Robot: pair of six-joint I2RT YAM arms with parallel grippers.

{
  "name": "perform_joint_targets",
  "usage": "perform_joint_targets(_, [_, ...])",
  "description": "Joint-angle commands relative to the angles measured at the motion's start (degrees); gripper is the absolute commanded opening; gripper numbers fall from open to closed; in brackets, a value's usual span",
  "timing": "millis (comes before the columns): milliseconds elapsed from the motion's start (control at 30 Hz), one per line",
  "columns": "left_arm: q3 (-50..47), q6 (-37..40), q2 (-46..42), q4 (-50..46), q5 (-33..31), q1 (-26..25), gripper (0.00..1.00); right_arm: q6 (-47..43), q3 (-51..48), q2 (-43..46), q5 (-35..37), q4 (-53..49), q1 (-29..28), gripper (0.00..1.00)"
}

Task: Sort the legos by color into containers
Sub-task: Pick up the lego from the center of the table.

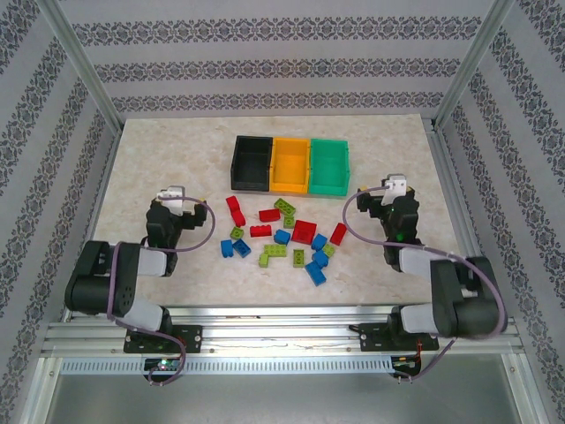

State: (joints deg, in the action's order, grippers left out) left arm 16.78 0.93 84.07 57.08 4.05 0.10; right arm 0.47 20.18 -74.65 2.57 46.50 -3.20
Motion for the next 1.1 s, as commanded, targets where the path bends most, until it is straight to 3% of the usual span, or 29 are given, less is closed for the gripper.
perform_joint_targets(0, [1.3, -0.7, -5.0, -6.3, -2.3, -0.5, 1.0, 2.1, -0.1, 6.6, 1.6, -5.5, -0.7, 0.98])
perform_joint_targets(167, [9.5, -6.4, -12.6, -30.1, -3.7, -0.5, 0.99, 11.3, -1.0, 13.9, 0.5, -12.4, -0.3, 0.98])
perform_joint_targets(333, [16.1, -19.4, -17.1, -49.3, -7.2, 0.2, 0.99, 22.8, 1.3, 14.8, -11.5, -15.9, 0.9, 0.98])
perform_joint_targets(467, [17.1, -23.3, -19.9, -54.8, 1.1, 1.3, 1.0, 27.7, 5.9, 11.7, -21.1, -22.1, 0.7, 0.98])
perform_joint_targets(733, [24.8, -28.2, -18.2, -72.0, 13.9, 1.4, 1.0, 29.3, 5.4, 9.9, -18.2, -28.7, -0.1, 0.98])
perform_joint_targets(933, [27.1, -33.6, -14.0, -78.4, 23.2, 1.1, 1.0, 28.8, 5.2, 10.7, -15.2, -29.9, -0.9, 0.98])
perform_joint_targets(1067, [30.0, -33.6, -8.8, -82.2, 24.0, -1.7, 1.0, 29.0, 5.8, 8.6, -14.4, -29.9, -2.1, 0.98])
